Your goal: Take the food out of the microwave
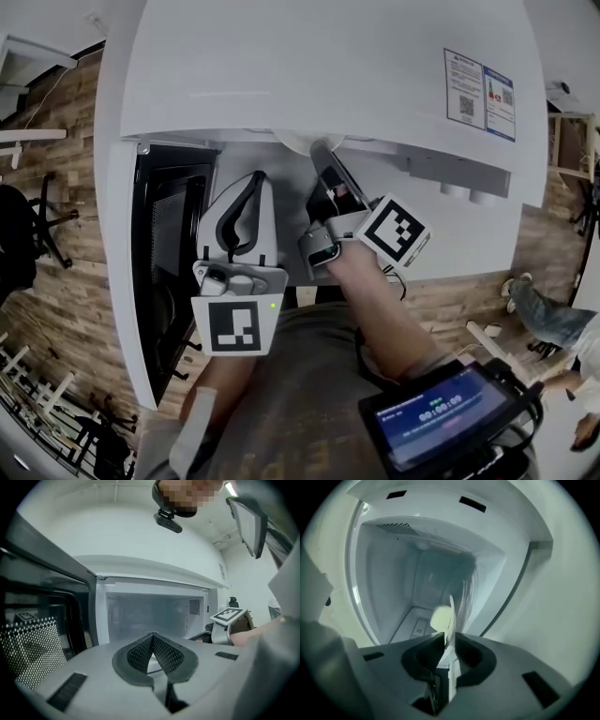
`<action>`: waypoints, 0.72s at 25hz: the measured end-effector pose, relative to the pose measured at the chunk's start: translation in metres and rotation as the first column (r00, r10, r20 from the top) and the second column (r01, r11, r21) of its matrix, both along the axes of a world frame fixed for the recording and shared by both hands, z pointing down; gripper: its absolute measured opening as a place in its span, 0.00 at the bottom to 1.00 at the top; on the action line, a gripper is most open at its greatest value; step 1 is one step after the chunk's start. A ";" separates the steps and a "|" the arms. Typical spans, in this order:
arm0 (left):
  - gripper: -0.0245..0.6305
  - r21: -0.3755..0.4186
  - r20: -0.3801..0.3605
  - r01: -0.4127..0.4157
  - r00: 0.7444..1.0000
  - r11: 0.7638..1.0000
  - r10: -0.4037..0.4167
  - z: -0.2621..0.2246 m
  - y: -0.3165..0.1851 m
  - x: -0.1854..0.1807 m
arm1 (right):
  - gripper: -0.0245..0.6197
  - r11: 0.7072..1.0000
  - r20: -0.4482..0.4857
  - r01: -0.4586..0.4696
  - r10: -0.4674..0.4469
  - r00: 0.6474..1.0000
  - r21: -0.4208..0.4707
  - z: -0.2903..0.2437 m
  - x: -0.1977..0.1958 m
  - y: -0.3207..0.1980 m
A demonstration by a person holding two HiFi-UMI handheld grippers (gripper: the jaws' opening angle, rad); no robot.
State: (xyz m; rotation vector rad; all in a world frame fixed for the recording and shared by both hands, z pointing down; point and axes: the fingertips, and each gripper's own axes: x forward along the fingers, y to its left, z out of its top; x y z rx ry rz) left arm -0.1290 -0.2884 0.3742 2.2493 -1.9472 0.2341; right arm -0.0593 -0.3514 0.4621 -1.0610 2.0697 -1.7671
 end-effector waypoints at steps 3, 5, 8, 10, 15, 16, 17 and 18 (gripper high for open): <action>0.05 -0.001 -0.004 -0.001 1.000 1.000 0.001 -0.001 -0.001 0.000 | 0.12 1.000 -0.004 0.003 -0.003 1.000 0.026 -0.006 0.003 0.003; 0.05 -0.001 -0.006 -0.004 1.000 1.000 0.004 -0.001 -0.001 0.000 | 0.13 1.000 -0.003 0.006 -0.006 1.000 0.028 -0.003 0.005 0.002; 0.05 -0.009 -0.003 -0.010 1.000 1.000 0.010 0.000 0.000 0.001 | 0.16 1.000 0.025 -0.004 0.004 1.000 0.007 0.000 0.004 -0.004; 0.05 -0.006 -0.004 -0.007 1.000 1.000 0.007 -0.001 0.002 -0.001 | 0.15 1.000 0.048 -0.005 0.005 0.999 -0.009 0.000 0.000 -0.006; 0.05 0.008 -0.001 -0.007 1.000 1.000 0.007 -0.006 0.007 -0.001 | 0.11 0.999 0.097 -0.030 0.032 0.995 -0.025 -0.005 0.001 0.001; 0.05 0.010 -0.002 -0.008 1.000 1.000 0.008 -0.006 0.008 0.000 | 0.11 0.999 0.103 -0.031 0.033 0.994 -0.026 -0.005 0.002 0.003; 0.05 0.013 -0.003 -0.009 1.000 1.000 0.009 -0.007 0.009 0.001 | 0.10 0.999 0.111 -0.035 0.038 0.993 -0.036 -0.005 0.002 0.006; 0.05 0.016 -0.004 -0.010 1.000 1.000 0.010 -0.007 0.011 0.003 | 0.10 0.998 0.122 -0.042 0.048 0.991 -0.054 -0.003 0.003 0.009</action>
